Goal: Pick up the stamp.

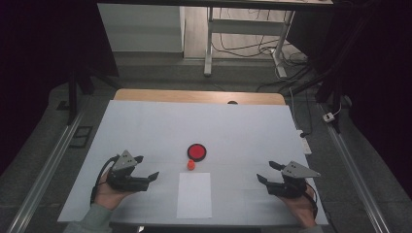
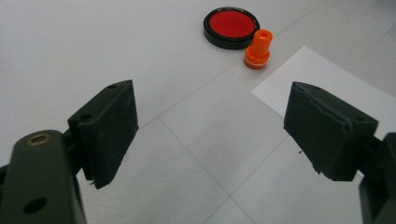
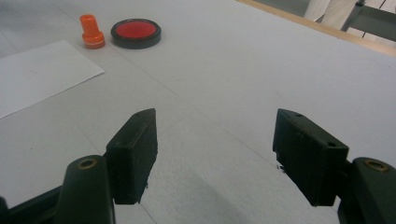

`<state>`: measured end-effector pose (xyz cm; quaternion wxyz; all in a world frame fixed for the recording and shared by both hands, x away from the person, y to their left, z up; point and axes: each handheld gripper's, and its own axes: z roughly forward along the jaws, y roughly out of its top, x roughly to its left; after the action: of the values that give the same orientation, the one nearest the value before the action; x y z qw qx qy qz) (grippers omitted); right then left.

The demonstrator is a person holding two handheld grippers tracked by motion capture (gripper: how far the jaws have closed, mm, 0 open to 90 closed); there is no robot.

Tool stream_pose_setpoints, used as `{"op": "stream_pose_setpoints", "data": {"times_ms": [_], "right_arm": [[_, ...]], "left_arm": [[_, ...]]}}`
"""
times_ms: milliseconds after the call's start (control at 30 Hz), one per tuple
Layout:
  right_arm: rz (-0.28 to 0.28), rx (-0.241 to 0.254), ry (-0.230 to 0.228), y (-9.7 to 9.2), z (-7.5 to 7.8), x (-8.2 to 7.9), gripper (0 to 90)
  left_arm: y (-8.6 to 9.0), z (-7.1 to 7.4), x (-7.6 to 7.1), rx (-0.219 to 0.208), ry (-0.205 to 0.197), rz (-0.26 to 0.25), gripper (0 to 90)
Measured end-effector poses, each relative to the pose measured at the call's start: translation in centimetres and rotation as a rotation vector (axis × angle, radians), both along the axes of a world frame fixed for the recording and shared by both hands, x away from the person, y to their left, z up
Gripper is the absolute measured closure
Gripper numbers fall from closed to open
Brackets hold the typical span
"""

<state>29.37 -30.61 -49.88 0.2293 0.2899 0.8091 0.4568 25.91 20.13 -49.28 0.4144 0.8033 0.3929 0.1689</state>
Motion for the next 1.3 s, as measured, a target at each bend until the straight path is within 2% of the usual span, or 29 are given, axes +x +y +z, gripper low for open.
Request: {"op": "stream_pose_setpoints", "data": {"times_ms": [167, 767, 1300], "right_arm": [[0.001, -0.005, 0.003, 0.0, -0.1, 0.0, 30.7], [0.007, -0.006, 0.004, 0.3, -0.2, 0.1, 31.3], [0.013, -0.015, 0.012, 0.5, -0.3, 0.1, 31.5]], "left_arm": [[-0.5, 0.1, 0.7, -0.009, 0.005, -0.009, 17.8], [-3.2, 0.6, 2.2, 0.012, 0.0, -0.076, 20.1], [-6.0, 0.1, 3.9, 0.047, 0.02, -0.133, 20.7]]}}
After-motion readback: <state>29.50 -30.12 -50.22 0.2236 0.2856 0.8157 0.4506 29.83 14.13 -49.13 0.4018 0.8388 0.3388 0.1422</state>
